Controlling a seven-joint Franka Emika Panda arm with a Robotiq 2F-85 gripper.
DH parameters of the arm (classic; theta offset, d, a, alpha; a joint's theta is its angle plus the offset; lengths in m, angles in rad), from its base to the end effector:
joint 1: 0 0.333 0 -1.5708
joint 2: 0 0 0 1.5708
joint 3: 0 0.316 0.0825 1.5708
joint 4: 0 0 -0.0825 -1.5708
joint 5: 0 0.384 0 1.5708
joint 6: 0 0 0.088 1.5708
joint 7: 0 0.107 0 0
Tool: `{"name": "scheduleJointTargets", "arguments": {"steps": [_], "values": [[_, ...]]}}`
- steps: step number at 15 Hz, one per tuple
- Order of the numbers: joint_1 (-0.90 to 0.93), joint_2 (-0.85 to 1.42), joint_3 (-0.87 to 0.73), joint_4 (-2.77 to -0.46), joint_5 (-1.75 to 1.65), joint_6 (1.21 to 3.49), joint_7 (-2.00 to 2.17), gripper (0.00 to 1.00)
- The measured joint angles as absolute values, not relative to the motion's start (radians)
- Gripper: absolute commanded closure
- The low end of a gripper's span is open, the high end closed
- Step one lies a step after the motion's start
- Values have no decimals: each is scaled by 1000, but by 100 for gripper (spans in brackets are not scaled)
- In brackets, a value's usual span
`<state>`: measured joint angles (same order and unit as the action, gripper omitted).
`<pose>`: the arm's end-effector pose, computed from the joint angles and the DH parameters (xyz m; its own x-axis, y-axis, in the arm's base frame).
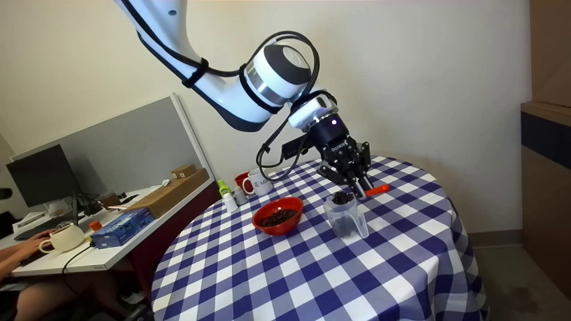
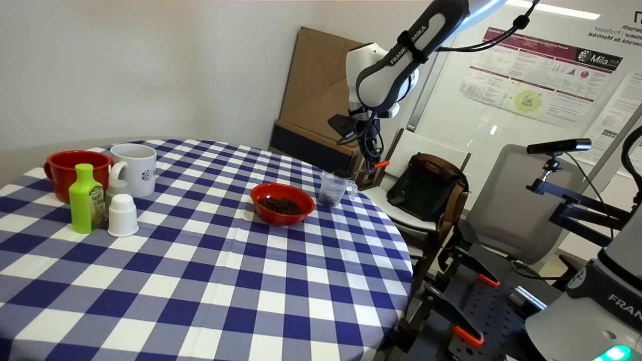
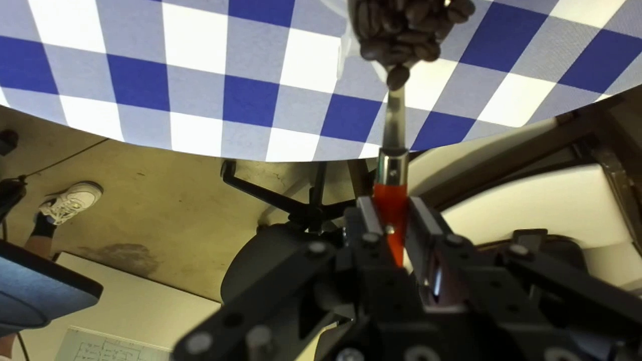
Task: Spoon out a single spoonful of the contents from the orange bowl into the transparent jar.
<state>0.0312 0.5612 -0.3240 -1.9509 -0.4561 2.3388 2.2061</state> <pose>0.5782 -0.1772 0.1928 -0.4669 -0.7440 0.4779 -0.8607 0.5063 -0.0527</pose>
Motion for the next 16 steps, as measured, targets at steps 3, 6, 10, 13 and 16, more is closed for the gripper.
{"name": "scheduleJointTargets", "arguments": {"steps": [3, 6, 10, 13, 16], "values": [[45, 563, -331, -1950, -491, 2339, 2220, 93], [64, 568, -335, -1942, -533, 2330, 2233, 93], [91, 586, -335, -1926, -595, 2292, 2260, 93], [106, 599, -334, -1916, -639, 2266, 2276, 93], [117, 608, -329, -1902, -690, 2235, 2298, 93]]}}
